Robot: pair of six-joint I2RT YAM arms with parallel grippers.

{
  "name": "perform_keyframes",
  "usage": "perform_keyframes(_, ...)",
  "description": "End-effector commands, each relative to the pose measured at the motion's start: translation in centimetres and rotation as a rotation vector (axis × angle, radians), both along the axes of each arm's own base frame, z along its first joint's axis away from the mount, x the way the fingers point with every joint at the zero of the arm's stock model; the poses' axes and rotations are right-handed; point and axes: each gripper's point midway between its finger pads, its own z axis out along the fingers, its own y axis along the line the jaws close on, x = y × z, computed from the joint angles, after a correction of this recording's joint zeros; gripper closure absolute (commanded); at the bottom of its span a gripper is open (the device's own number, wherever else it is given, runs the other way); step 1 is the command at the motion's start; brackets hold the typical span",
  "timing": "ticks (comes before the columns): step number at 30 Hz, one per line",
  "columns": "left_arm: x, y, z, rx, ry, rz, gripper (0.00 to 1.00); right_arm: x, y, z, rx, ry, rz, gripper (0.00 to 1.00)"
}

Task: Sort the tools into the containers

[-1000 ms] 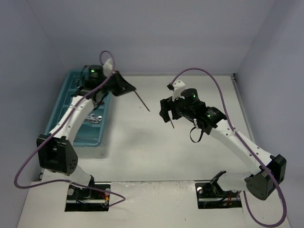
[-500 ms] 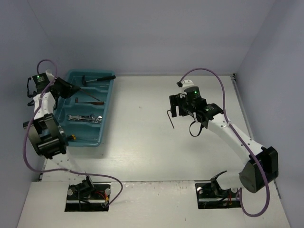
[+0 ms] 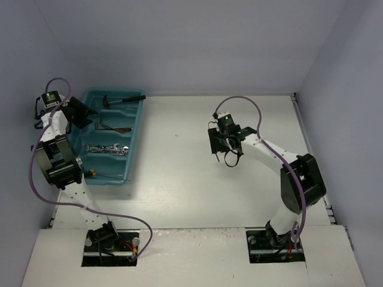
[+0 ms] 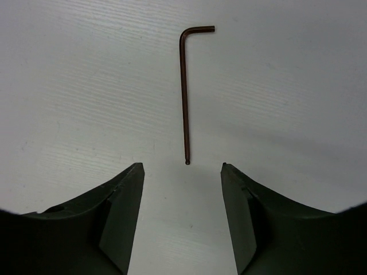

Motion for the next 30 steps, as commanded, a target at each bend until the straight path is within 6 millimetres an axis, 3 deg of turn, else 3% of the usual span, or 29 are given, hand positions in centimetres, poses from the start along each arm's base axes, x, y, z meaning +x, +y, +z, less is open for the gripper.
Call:
perform_keyframes(1,-2.4,1.0,6.7,0.166,-0.065,0.022,0.53,2.8,1.4,0.7,0.014,-0.047,-0.034,0.51)
perform_keyframes(3,-3.8,0.7,8.5,0.215,-0.078,0.029,0.52,3.1,1.6,0.0,0.006,-0.032,-0.037,0.55)
perform_keyframes(6,-5.9,-1.0,9.4,0.267,-0.068,0.024,0.52,3.5,1.9,-1.8,-0.019,-0.002,-0.04,0.59)
perform_keyframes(7,-6.6,-2.4,10.5,0.296,-0.085,0.014,0.52,3.8,2.0,-2.1,-0.025,0.0,-0.043,0.6)
perform_keyframes(9,-7.4,-3.9,10.8,0.345,-0.081,0.004,0.51,4.1,2.0,-3.3,-0.046,0.016,-0.056,0.63)
perform_keyframes(10,-8.0,-5.9,11.1,0.358,-0.086,-0.035,0.51,4.4,2.2,-3.4,-0.046,0.016,-0.062,0.64)
perform_keyframes(16,-10.3,-12.8,13.2,0.407,-0.149,-0.189,0.51,5.4,2.5,-5.4,-0.072,0.041,-0.076,0.69)
perform_keyframes(21,-12.6,-17.0,15.1,0.425,-0.218,-0.306,0.51,5.7,2.3,-6.9,-0.099,0.063,-0.087,0.76)
perform_keyframes(22,-13.2,-19.3,15.1,0.421,-0.231,-0.366,0.5,5.7,2.4,-7.1,-0.1,0.066,-0.087,0.78)
perform_keyframes(23,-13.5,-19.3,15.3,0.42,-0.234,-0.367,0.5,5.6,2.3,-7.3,-0.103,0.073,-0.09,0.81)
perform_keyframes(26,-15.4,-22.6,15.3,0.389,-0.252,-0.441,0.5,4.9,2.5,-7.8,-0.094,0.098,-0.083,0.99)
perform_keyframes(30,-17.3,-26.1,14.5,0.347,-0.248,-0.529,0.5,4.2,2.9,-6.3,-0.076,0.076,-0.065,1.0)
